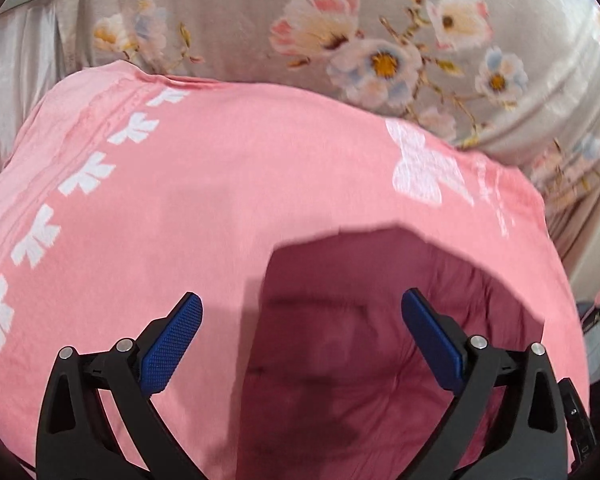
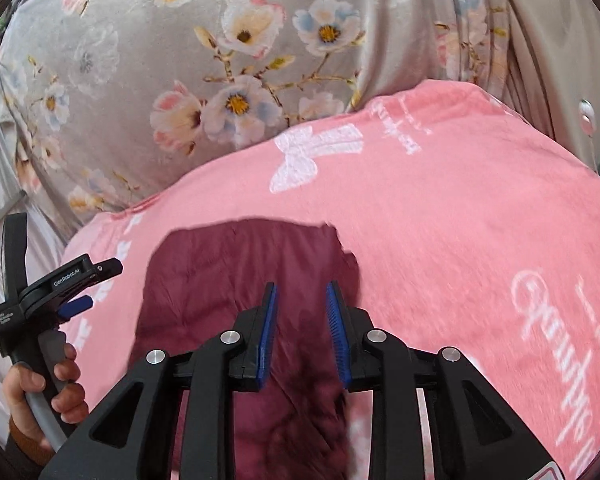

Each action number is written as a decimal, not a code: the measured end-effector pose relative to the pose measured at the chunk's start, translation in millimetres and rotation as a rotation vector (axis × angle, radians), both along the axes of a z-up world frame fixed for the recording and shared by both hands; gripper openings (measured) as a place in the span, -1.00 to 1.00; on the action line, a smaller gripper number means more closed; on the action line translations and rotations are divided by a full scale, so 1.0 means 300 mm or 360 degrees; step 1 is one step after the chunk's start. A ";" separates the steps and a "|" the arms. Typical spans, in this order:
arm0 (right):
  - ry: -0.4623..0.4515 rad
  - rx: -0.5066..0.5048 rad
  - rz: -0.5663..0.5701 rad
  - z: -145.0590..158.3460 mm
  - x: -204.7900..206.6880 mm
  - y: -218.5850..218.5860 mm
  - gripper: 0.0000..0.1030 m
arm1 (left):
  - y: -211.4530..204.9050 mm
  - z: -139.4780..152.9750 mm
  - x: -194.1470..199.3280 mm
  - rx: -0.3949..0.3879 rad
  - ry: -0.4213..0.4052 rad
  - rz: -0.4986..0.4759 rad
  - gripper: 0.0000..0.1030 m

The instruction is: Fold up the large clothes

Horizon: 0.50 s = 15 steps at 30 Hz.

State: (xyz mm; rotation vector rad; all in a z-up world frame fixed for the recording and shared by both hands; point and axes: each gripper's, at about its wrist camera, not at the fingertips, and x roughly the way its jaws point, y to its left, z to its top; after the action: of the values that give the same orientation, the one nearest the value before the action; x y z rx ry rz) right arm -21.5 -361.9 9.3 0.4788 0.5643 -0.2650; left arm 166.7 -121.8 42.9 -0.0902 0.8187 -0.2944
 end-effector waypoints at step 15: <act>0.0338 -0.0091 -0.0032 -0.166 0.373 -0.044 -0.64 | -0.210 -0.200 0.157 0.0170 0.0157 -0.0036 0.91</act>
State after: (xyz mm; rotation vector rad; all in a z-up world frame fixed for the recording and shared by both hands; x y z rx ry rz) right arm 90.3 -375.2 -40.5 0.4037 0.7570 -0.3528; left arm 213.6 -184.7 -17.2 0.0046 0.9326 -0.2689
